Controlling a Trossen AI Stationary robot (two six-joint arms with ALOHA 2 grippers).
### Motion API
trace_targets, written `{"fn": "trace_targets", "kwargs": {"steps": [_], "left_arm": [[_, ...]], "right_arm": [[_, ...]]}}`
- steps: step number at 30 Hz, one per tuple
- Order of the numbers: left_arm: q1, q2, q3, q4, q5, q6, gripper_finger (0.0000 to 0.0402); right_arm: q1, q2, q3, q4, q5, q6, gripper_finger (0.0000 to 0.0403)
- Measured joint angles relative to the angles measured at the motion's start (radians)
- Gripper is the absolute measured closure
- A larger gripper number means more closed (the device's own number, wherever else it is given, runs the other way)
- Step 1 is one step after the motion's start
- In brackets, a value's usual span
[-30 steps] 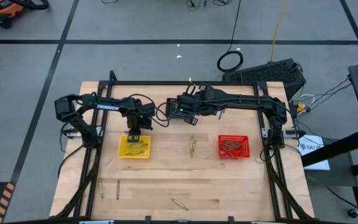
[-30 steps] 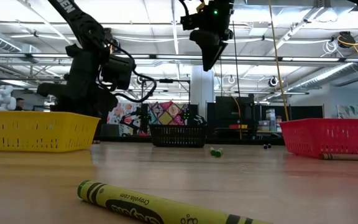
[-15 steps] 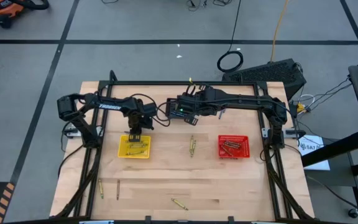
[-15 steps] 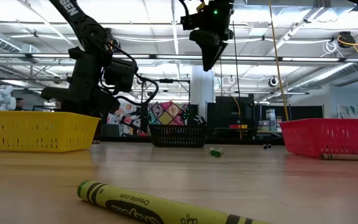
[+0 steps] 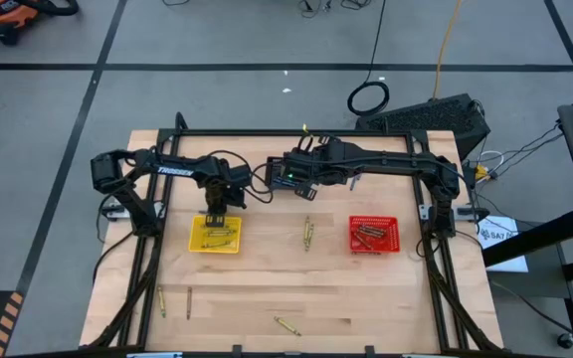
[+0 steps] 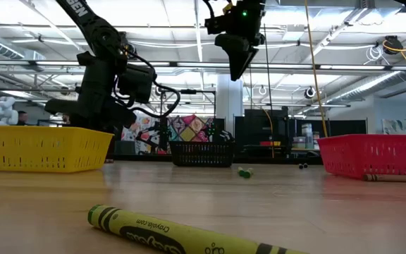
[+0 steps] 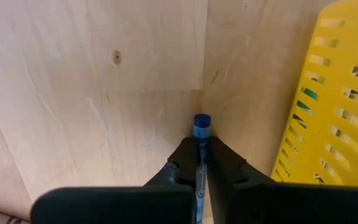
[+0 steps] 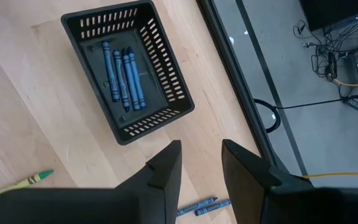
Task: Sort crayons
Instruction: Put the blue crayon into the black bin
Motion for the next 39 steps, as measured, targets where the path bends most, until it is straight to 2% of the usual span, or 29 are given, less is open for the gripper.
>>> {"fn": "trace_targets", "kwargs": {"steps": [9, 17, 25, 31, 39], "left_arm": [[0.000, -0.010, -0.001, -0.007, 0.001, -0.002, 0.0394], [-0.004, -0.101, 0.012, -0.004, -0.024, -0.003, 0.0395], [-0.006, -0.139, 0.014, -0.012, -0.020, -0.008, 0.0396], [-0.013, -0.141, 0.087, -0.004, -0.043, -0.036, 0.0396], [-0.024, -0.142, 0.258, 0.099, -0.043, -0.021, 0.0396]], "right_arm": [[0.000, 0.000, 0.000, -0.018, 0.000, 0.023, 0.0300], [0.000, 0.000, 0.000, -0.028, 0.000, 0.066, 0.0300], [0.000, -0.001, 0.000, -0.095, 0.000, 0.136, 0.0300], [0.000, -0.031, 0.000, -0.125, 0.000, 0.181, 0.0300], [0.000, -0.080, 0.000, -0.125, 0.000, 0.182, 0.0300]]}}
